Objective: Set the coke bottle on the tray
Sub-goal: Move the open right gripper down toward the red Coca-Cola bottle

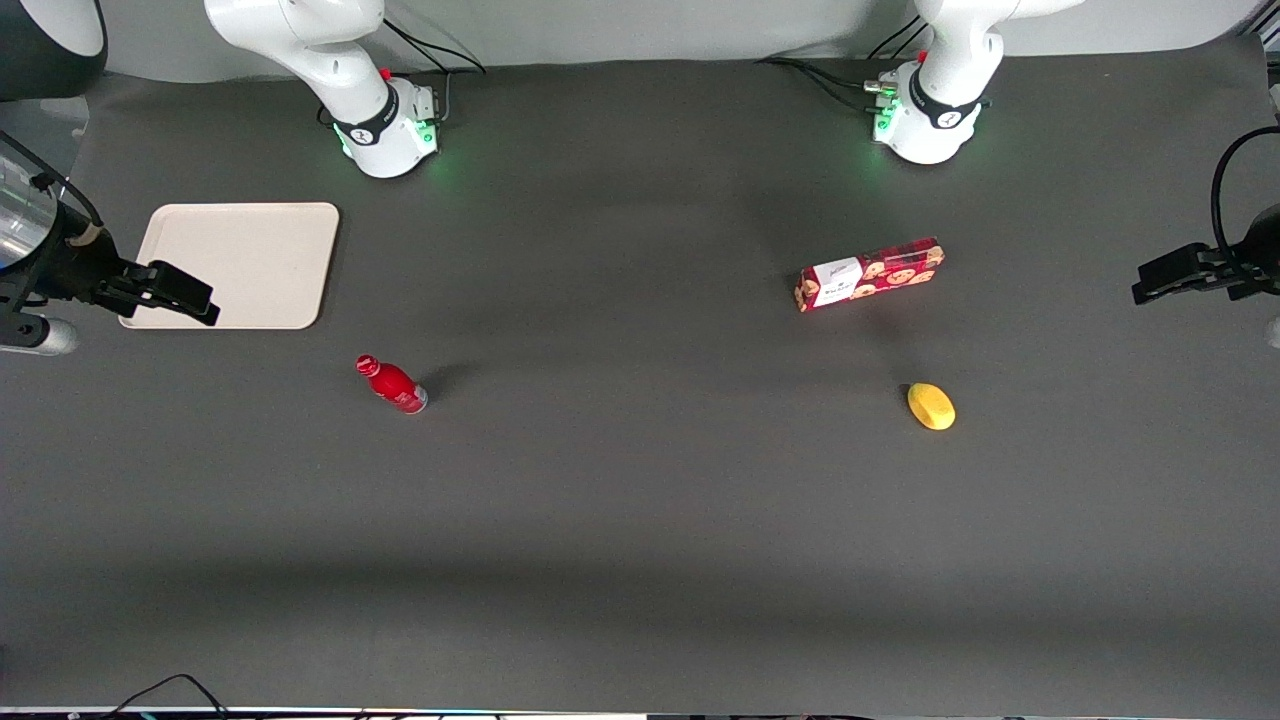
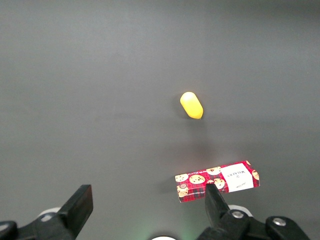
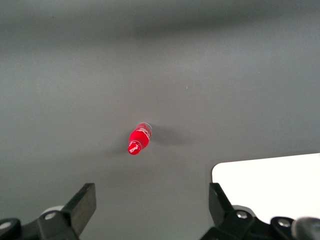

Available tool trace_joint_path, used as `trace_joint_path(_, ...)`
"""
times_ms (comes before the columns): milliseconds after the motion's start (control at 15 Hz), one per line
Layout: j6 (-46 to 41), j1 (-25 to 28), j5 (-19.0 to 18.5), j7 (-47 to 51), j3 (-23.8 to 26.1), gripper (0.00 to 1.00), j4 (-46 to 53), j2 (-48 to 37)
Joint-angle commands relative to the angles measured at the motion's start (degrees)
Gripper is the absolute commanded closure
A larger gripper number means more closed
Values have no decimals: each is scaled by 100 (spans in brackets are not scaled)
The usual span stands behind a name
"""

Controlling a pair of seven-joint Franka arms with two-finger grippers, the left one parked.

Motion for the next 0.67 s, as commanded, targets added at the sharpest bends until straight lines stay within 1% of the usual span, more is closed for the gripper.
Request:
trace_joint_path(0,-248,29,-78,-29,-16,0,165,61)
trace_joint_path(400,-362,55,-26,-63,124,0,7,113)
trace_joint_path(600,-232,64,-17,-19,492,0,24,420)
